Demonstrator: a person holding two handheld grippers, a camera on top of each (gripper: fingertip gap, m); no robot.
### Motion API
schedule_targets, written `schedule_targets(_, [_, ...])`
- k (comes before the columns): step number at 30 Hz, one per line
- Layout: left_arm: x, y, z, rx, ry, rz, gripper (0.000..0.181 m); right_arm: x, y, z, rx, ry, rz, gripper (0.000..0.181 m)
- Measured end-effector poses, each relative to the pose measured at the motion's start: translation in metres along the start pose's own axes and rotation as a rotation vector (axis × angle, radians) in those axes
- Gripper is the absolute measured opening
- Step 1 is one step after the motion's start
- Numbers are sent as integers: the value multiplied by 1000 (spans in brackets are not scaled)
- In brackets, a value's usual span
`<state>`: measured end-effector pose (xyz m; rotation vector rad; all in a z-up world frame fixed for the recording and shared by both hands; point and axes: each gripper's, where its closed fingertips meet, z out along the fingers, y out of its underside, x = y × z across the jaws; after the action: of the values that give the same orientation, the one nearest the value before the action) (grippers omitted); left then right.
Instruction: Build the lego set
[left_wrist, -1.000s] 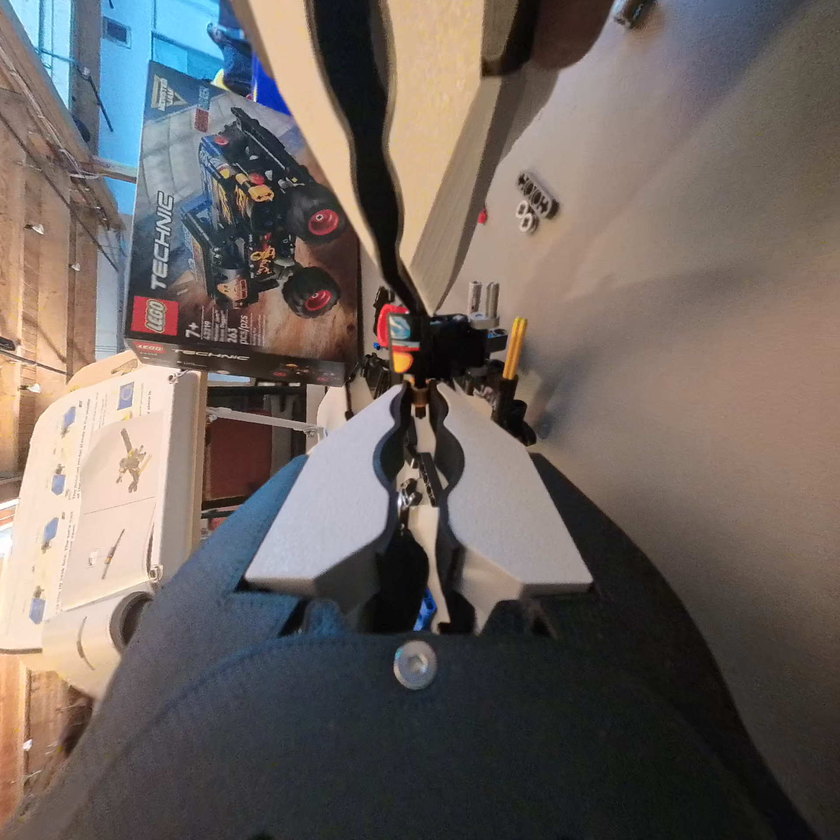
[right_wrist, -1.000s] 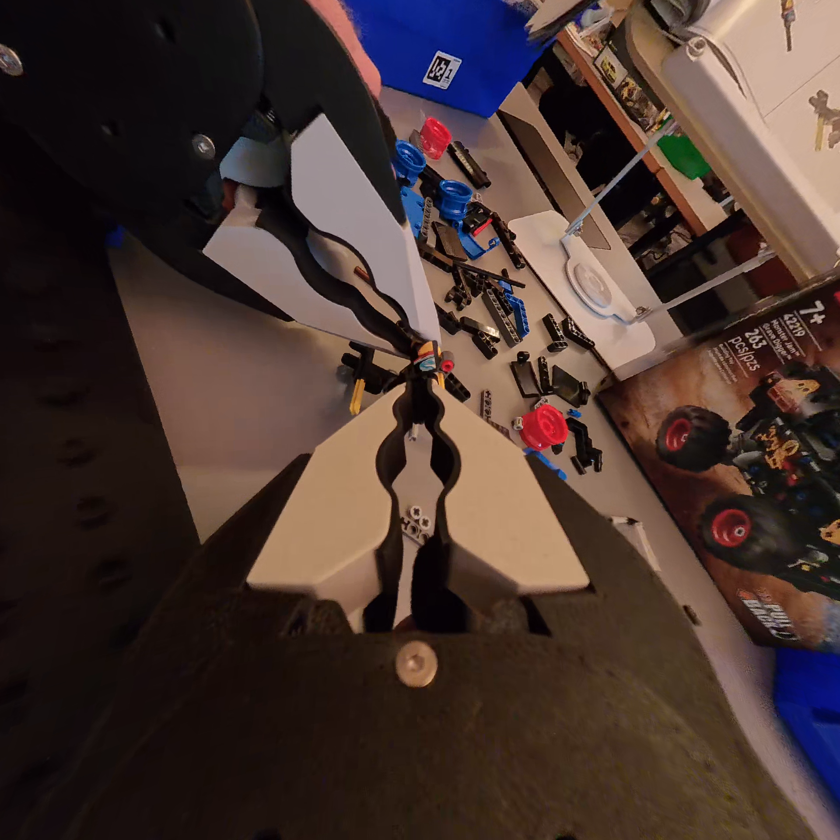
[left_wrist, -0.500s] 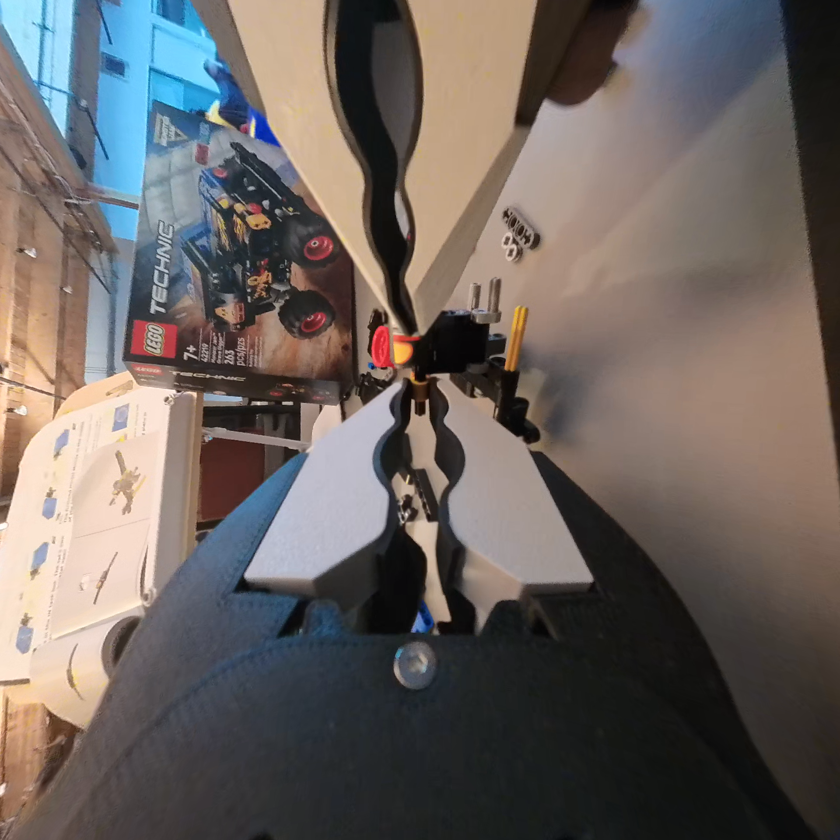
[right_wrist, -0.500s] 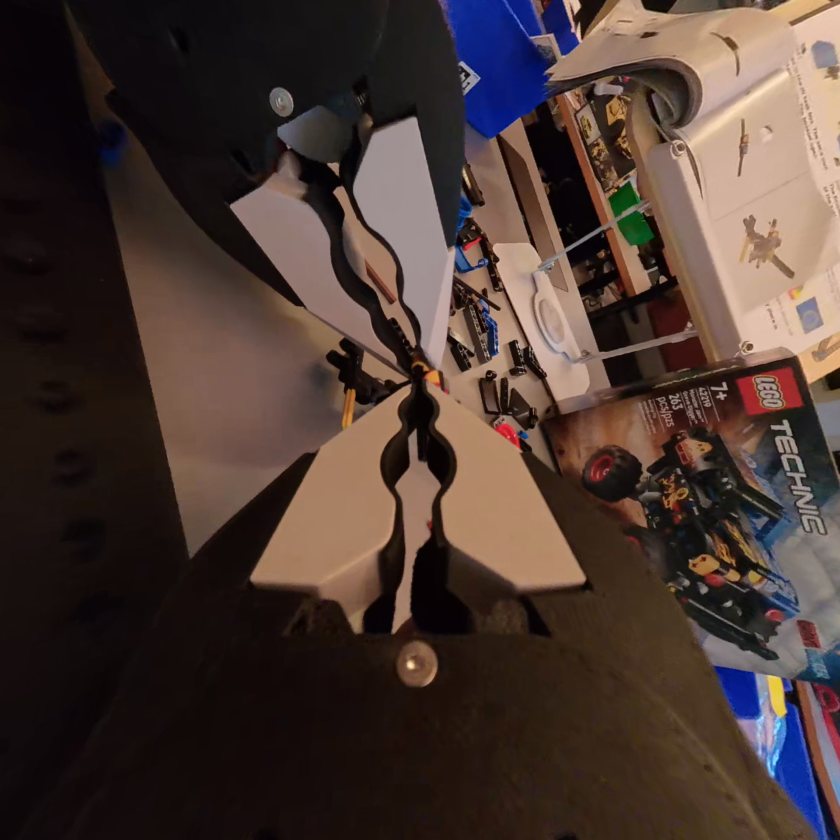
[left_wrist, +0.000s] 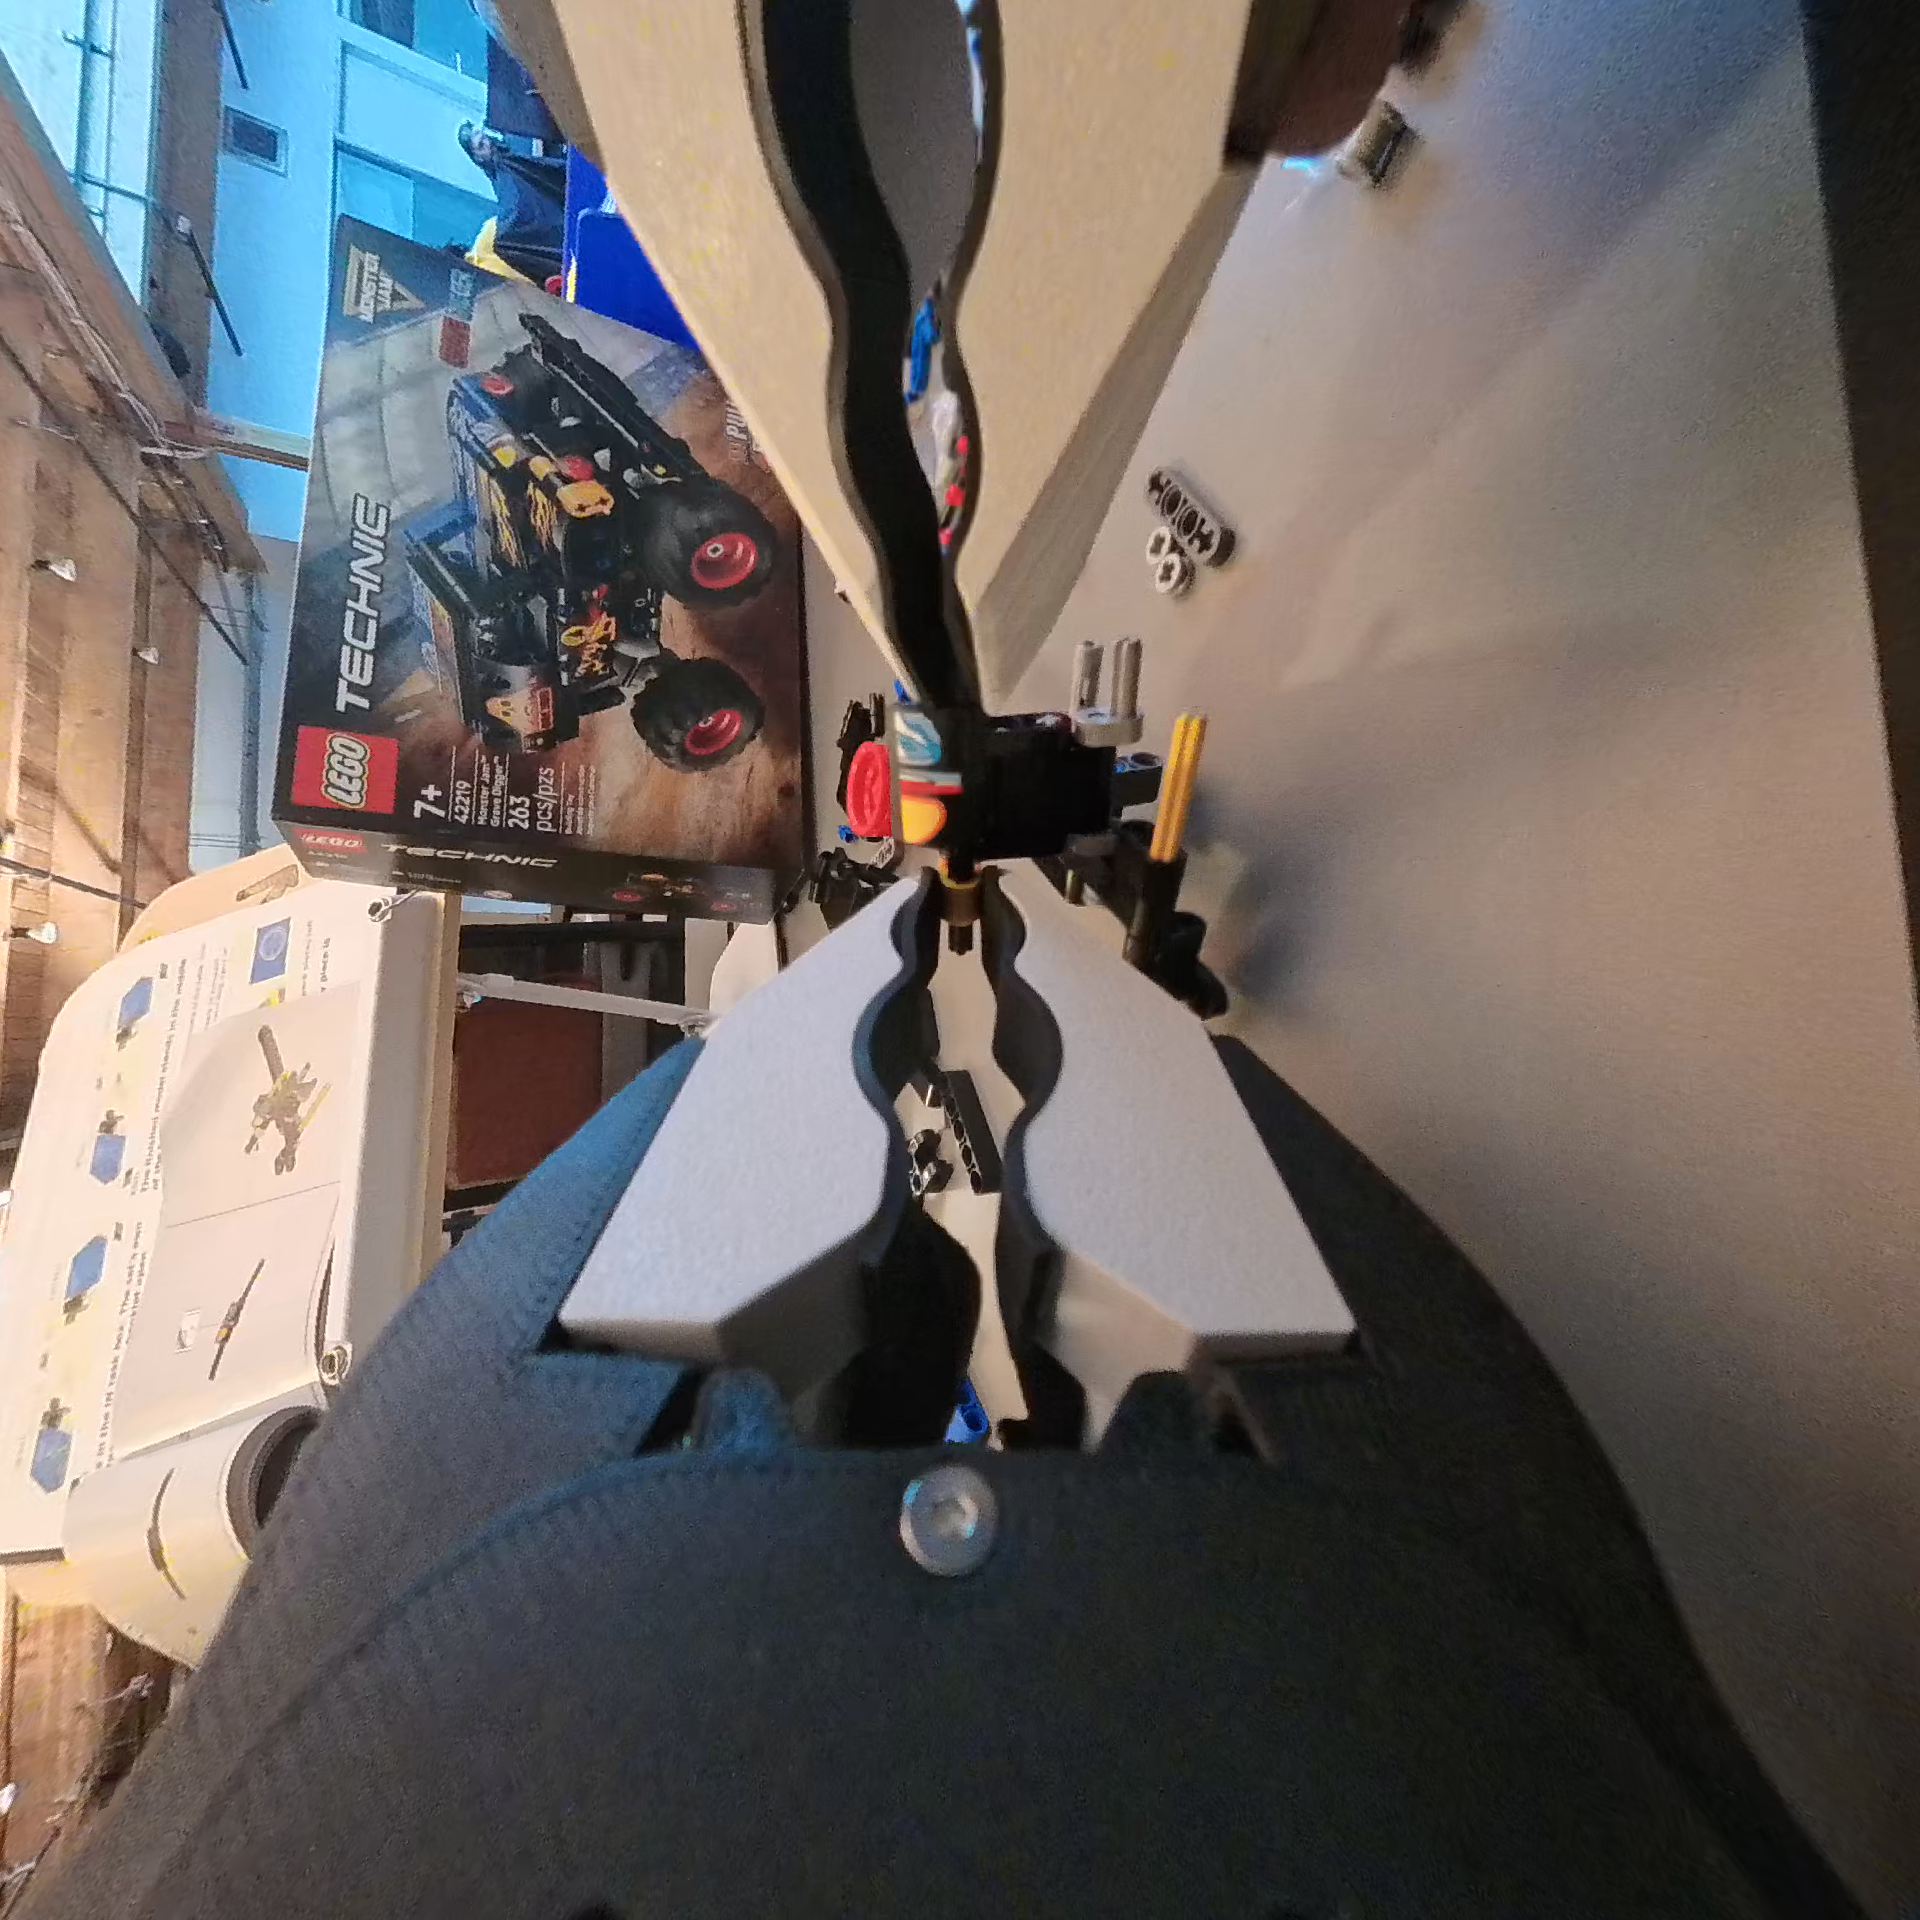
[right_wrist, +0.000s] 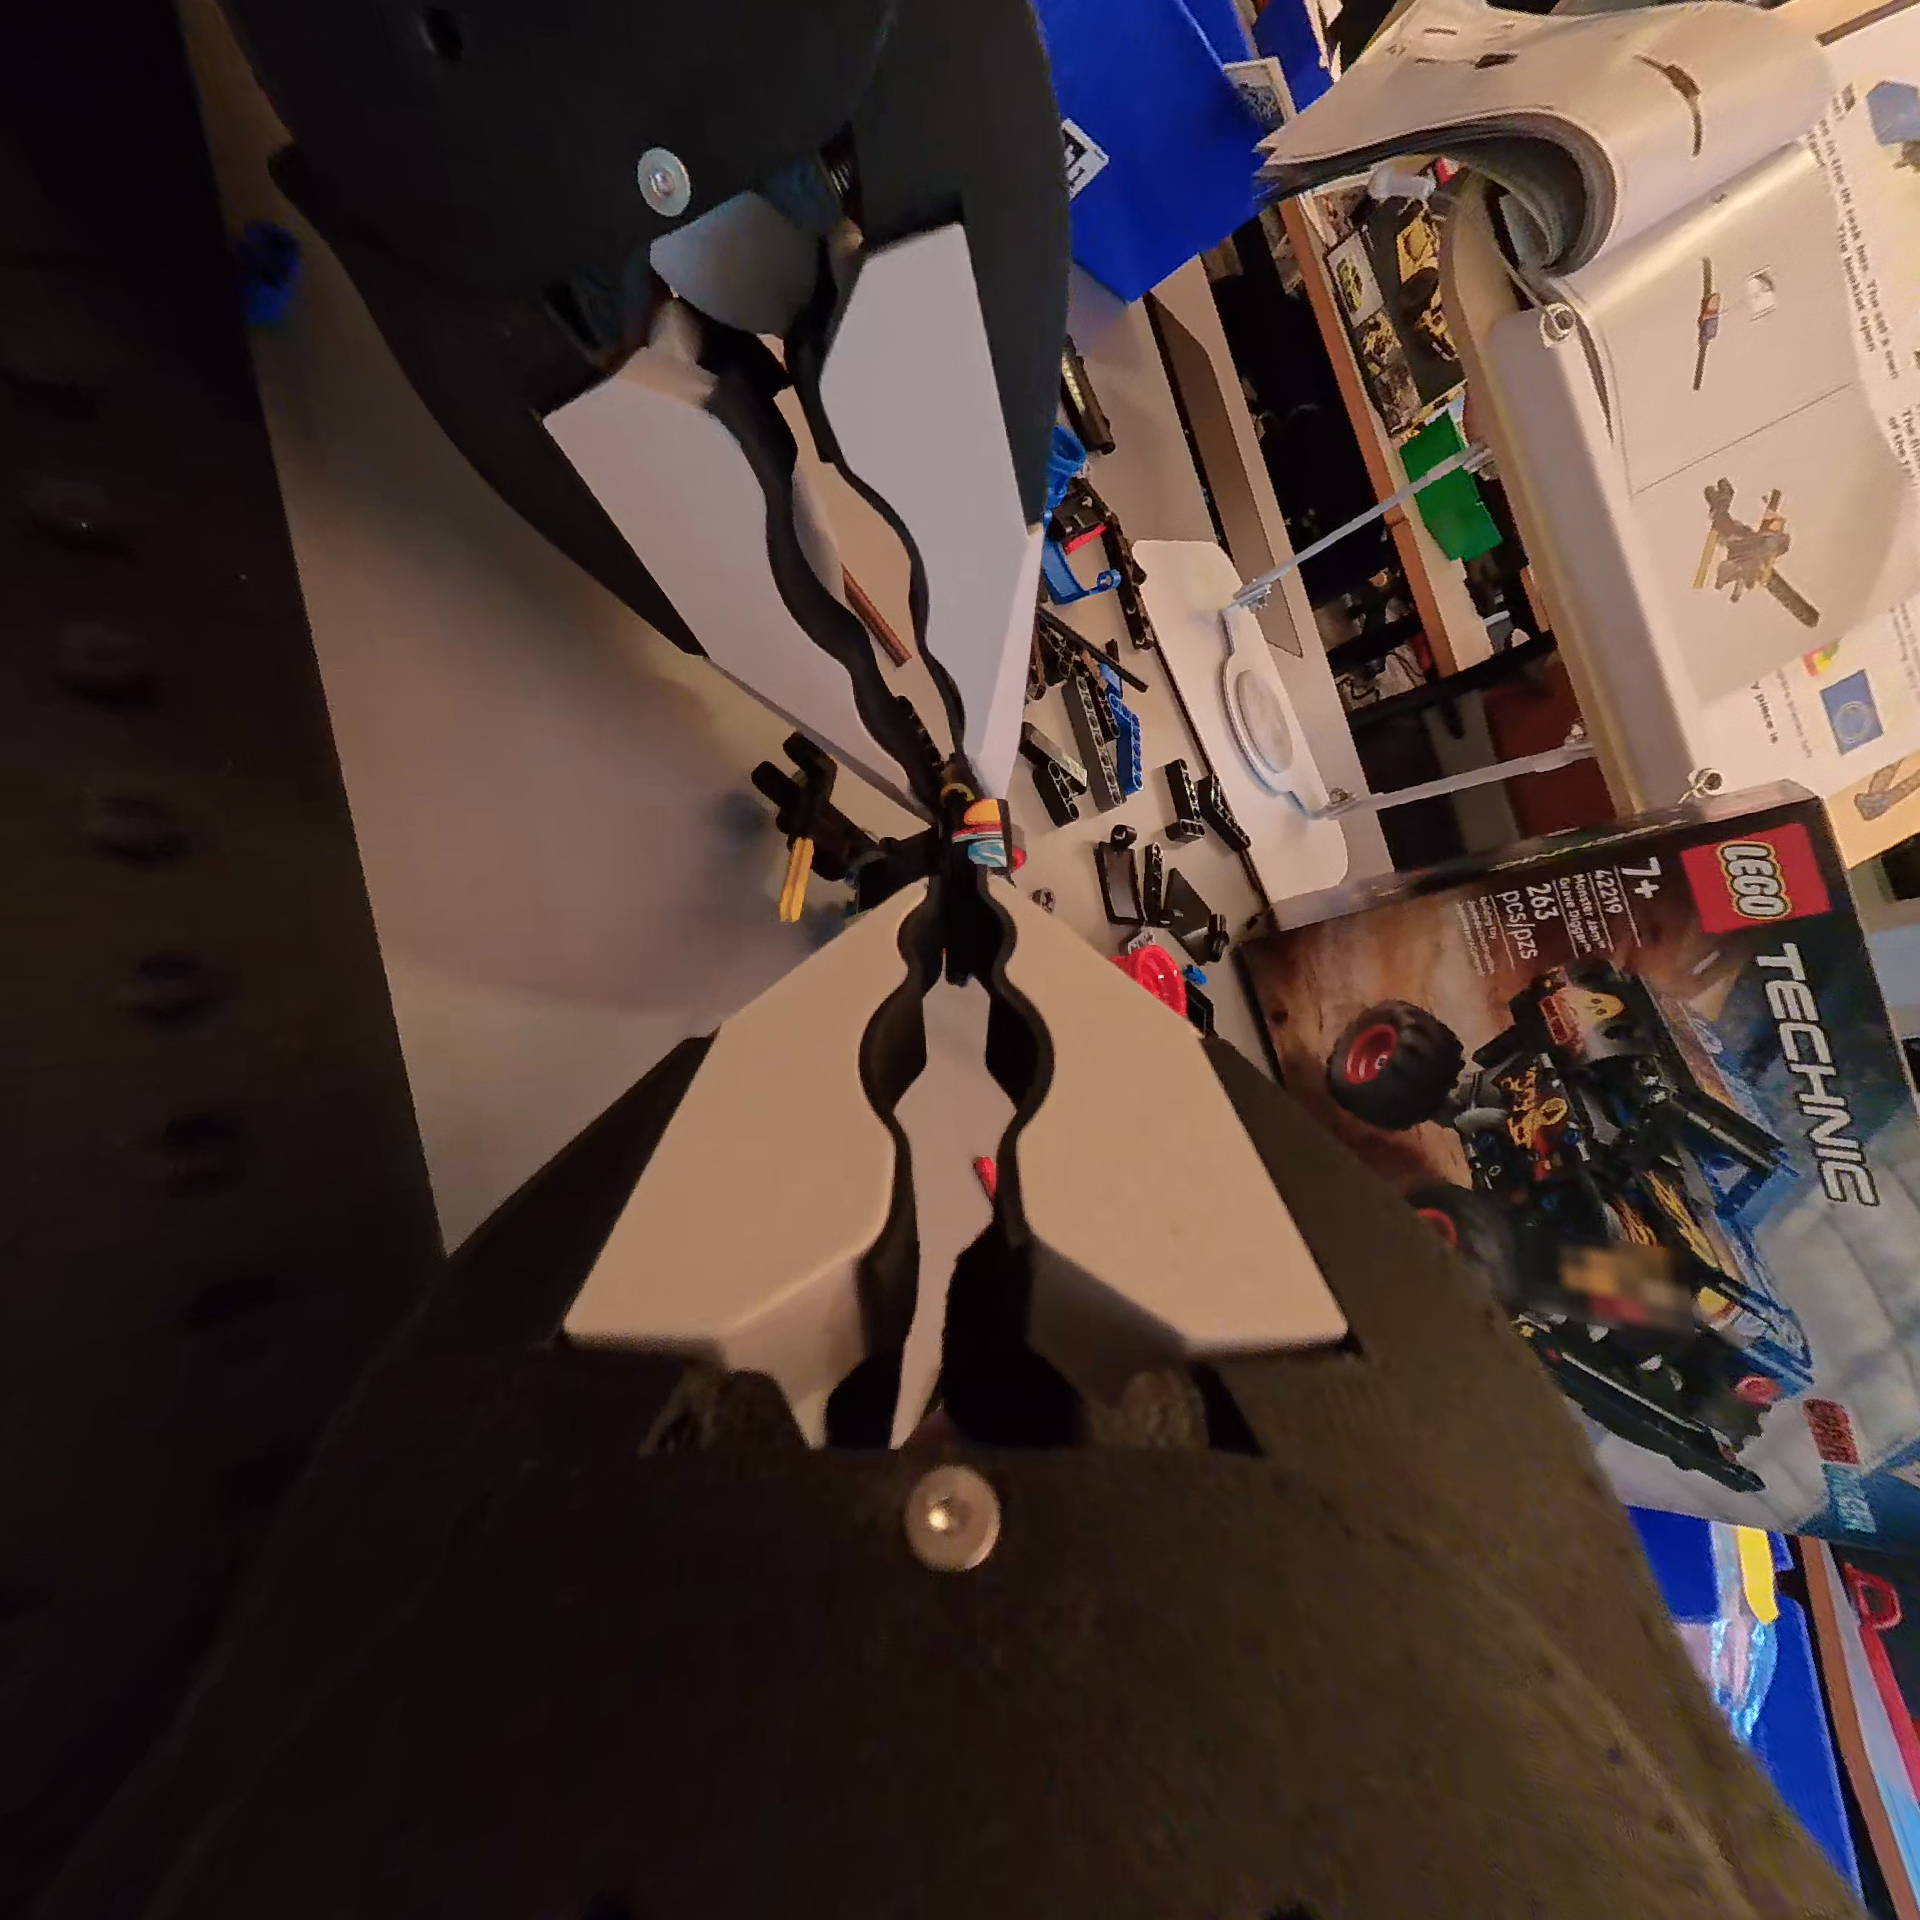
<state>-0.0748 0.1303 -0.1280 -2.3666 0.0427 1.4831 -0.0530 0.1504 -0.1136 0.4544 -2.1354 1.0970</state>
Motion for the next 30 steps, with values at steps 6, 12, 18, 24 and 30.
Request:
schedule_targets(6, [1, 2, 1, -13, -5, 6, 4, 1, 0, 3, -13, -2, 4, 1])
schedule_targets(12, [0, 3, 3, -19, -10, 2, 4, 1, 1, 9, -28, -3, 24, 1])
schedule_targets(18, [-7, 4, 4, 3, -11, -27, 6, 8, 2, 9, 20, -37, 155, 1])
schedule_targets(24, [-7, 11, -3, 47, 95, -175, 22, 8, 9, 6, 48, -90, 252, 1])
schedule_targets(30, [2, 14, -7, 79, 171, -211, 17, 0, 11, 0, 64, -147, 265, 12])
